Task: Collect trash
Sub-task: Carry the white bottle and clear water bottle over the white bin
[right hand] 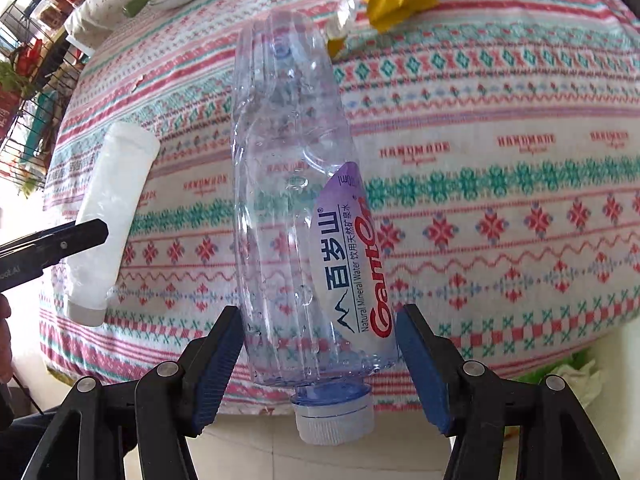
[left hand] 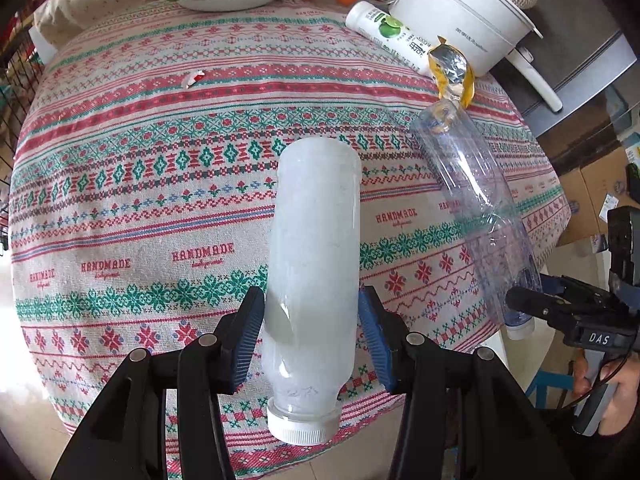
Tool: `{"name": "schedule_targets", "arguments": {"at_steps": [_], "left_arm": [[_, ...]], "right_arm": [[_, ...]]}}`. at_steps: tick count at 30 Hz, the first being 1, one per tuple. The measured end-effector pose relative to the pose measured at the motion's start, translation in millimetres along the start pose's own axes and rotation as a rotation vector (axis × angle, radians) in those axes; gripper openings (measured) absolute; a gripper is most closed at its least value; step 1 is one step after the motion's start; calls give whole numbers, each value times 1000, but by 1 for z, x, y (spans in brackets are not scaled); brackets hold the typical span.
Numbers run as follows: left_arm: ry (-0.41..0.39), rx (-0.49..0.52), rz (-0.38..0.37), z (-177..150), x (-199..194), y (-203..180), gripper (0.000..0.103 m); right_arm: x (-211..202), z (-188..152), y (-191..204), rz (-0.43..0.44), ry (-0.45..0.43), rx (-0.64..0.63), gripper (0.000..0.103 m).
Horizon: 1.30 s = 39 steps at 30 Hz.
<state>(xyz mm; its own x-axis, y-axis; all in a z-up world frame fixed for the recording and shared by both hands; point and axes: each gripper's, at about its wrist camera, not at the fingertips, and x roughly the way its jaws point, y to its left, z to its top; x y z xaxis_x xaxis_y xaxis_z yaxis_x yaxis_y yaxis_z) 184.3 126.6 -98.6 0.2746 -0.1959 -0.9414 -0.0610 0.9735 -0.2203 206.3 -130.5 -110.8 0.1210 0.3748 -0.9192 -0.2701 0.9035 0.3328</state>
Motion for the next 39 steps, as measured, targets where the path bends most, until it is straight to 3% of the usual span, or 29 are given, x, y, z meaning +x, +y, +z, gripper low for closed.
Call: {"name": "schedule_targets", "arguments": {"at_steps": [3,12,16,17,23,32,39], "left_arm": [[10,-1,-9,4,4,0,52],[64,-88,-81,10,20,8,53],[46,-81,-56,12,21,-1,52],[37,-80,-56,11,19,-2,52],[-43,-49,-107,0,-9,-17,52],[-109,99,-205,-26,-42,-74,52],[-119,223,-264,-41,-48,-135,52]], "right_arm": [[2,1,-8,18,-4,47,79],[10,33,-9,47,-29,76,80],[18,36,-8,51,-23,83,78],[19,37,-7,59,-26,81,70],[12,35,6,41,-65,43,68],[-73,6,-8,126,-238,81,68],[-132,-44,-50,70,-340,137,68]]}}
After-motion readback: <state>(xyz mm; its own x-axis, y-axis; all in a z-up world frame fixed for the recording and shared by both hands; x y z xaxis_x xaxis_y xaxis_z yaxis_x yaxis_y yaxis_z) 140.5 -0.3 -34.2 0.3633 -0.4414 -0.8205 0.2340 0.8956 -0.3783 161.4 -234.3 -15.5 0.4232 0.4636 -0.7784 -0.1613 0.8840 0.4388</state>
